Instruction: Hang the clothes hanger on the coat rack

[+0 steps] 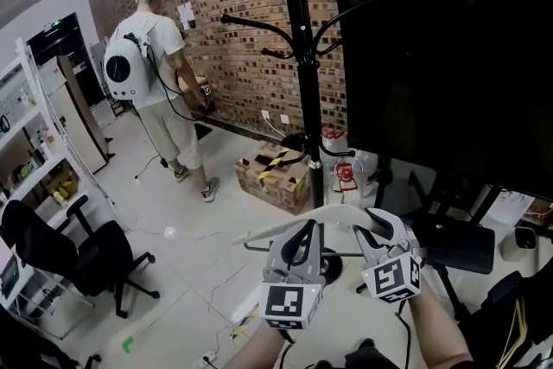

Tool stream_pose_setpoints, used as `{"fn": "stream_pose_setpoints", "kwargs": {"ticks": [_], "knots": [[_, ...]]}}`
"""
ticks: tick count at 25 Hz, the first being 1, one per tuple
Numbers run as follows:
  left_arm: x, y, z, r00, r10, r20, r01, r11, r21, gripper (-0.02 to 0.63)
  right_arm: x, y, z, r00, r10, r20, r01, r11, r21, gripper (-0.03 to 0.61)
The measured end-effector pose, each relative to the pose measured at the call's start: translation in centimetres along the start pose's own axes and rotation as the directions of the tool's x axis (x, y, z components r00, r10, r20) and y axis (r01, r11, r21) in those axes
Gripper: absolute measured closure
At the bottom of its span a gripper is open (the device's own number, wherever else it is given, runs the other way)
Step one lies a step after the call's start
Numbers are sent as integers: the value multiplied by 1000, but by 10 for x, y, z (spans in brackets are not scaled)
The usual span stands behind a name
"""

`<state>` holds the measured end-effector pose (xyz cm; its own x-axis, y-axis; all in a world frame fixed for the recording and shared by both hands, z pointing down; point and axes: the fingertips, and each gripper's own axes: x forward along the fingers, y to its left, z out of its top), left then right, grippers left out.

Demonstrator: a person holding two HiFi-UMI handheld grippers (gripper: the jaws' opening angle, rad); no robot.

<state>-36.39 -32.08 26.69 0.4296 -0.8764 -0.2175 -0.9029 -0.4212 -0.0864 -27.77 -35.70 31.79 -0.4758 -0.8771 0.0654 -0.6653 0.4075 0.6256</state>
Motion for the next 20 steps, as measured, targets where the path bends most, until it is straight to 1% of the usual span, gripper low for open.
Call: {"fn": "stream_pose_setpoints", "kwargs": {"ticks": [5, 7, 11, 15, 20], "knots": [[37, 17, 8, 998, 55, 22, -55, 998, 8, 609, 35, -24, 7, 999, 3, 32, -3, 1000, -8, 451], [50, 22, 18, 998, 60, 34, -61, 998, 21, 609, 51, -35, 15, 999, 1, 50, 0, 1000, -17, 451], [77, 33, 40, 995, 62, 74, -66, 996, 57, 609, 86, -63, 41, 994, 0, 113, 5, 999, -38, 451], [102, 42, 61, 989, 98, 114, -105, 992, 63, 609, 110, -95, 69, 983, 0, 185, 13, 998, -67, 451], [130, 55, 78, 980, 131, 147, -146, 985, 92, 609, 140, -123, 102, 967, 29, 255, -4, 995, -99, 451]]}}
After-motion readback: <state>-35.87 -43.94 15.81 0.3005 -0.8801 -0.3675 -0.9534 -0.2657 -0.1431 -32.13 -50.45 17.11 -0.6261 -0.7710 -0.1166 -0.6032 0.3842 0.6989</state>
